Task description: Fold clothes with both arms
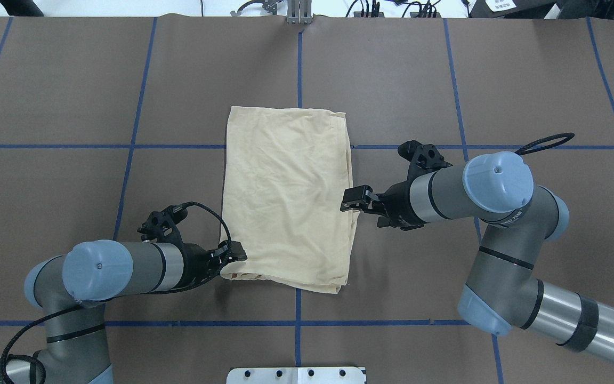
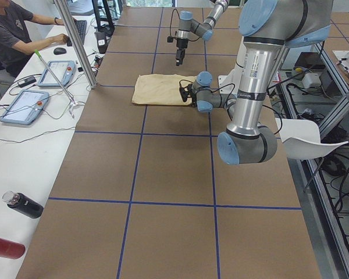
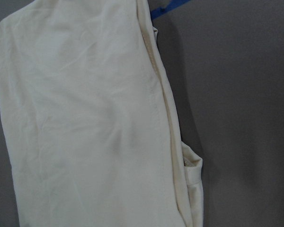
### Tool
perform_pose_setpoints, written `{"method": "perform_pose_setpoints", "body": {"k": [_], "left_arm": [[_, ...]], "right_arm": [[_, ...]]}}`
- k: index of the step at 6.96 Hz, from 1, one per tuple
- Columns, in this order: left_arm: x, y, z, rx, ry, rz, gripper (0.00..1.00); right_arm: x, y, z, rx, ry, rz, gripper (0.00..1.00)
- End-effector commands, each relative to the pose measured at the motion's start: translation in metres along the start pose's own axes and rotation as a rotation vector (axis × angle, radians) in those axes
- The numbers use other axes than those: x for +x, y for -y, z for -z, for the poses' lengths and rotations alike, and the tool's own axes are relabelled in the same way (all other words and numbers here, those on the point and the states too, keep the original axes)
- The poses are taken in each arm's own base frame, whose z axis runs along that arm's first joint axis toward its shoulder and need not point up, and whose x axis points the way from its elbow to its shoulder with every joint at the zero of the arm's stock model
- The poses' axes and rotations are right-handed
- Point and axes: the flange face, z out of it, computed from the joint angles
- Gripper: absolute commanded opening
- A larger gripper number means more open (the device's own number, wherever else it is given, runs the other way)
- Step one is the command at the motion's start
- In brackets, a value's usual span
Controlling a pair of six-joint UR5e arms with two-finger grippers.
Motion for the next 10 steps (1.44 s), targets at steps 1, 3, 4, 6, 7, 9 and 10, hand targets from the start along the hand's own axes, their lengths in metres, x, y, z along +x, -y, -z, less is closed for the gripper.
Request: {"method": "perform_pose_setpoints", "body": {"k": [1, 3, 4, 6, 7, 9, 10], "left_arm": [[0.001, -0.004, -0.002, -0.004, 0.013, -0.001, 0.71], [0.0, -0.004, -0.003, -0.005, 0.015, -0.001, 0.71], [-0.002, -0.003, -0.003, -0.004, 0.02, -0.002, 0.71], [-0.004, -0.003, -0.003, -0.006, 0.025, -0.001, 0.35], [-0.005, -0.002, -0.001, -0.005, 0.023, -0.003, 0.09], [0.004, -0.002, 0.006, -0.009, 0.002, -0.005, 0.0], [0.008, -0.004, 0.008, -0.011, -0.007, -0.005, 0.0]], "right_arm": [[0.0, 0.0, 0.0, -0.001, 0.001, 0.0, 1.0], [0.0, 0.0, 0.0, -0.001, -0.001, 0.0, 1.0], [0.001, 0.0, 0.0, -0.001, -0.001, 0.0, 1.0], [0.0, 0.001, 0.0, 0.001, -0.001, 0.0, 1.0], [0.001, 0.0, -0.001, 0.0, -0.002, -0.002, 1.0], [-0.001, -0.007, -0.005, -0.01, -0.003, -0.034, 1.0], [0.0, -0.018, -0.013, -0.019, -0.009, -0.091, 1.0]]}}
